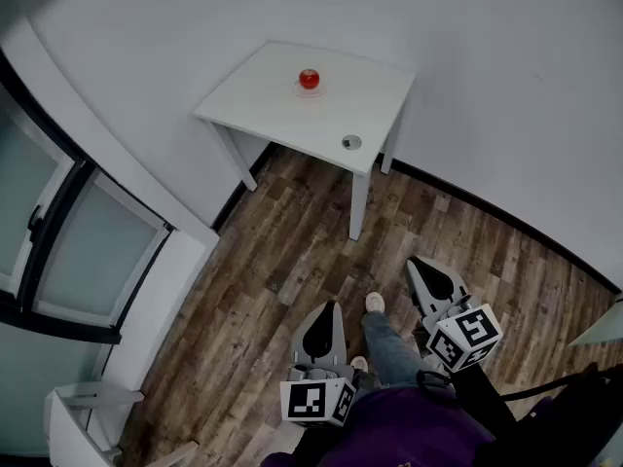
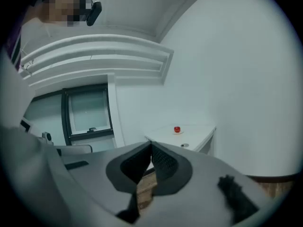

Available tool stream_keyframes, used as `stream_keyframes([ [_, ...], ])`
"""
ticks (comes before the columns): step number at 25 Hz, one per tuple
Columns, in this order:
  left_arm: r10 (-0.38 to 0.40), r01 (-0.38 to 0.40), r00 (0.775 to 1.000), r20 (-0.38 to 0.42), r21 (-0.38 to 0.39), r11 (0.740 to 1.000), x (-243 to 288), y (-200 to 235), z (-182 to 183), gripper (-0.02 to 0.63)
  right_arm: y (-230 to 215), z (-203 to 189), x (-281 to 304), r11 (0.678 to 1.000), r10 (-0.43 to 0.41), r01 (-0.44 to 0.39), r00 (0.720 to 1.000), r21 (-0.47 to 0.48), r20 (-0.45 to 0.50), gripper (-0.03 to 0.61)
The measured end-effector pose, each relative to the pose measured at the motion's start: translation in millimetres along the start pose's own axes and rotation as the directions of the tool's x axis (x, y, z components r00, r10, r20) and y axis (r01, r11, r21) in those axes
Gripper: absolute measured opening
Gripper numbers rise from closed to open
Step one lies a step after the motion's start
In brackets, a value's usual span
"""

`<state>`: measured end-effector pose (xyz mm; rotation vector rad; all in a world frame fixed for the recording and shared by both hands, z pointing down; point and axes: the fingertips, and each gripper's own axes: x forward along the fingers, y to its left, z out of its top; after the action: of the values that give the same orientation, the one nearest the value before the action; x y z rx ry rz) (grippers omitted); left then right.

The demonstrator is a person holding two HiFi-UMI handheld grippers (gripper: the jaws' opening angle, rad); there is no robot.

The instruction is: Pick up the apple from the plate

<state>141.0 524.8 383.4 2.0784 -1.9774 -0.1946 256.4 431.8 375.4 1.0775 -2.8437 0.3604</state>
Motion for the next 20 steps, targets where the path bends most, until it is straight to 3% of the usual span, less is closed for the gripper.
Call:
stream_keyframes([
  [8,0.018,-0.018,1.0,0.014,0.011,1.0,62,16,9,0.006,-38,17,59,1.0,0.025,-0.025,1.0,-0.005,0.006,0.011],
  [20,0.113,-0.113,0.993,0.032,-0.003,0.994,162,42,29,0.006,-98,45,155,0.993,0.115,-0.115,0.993,-0.013,-0.025,0.011],
])
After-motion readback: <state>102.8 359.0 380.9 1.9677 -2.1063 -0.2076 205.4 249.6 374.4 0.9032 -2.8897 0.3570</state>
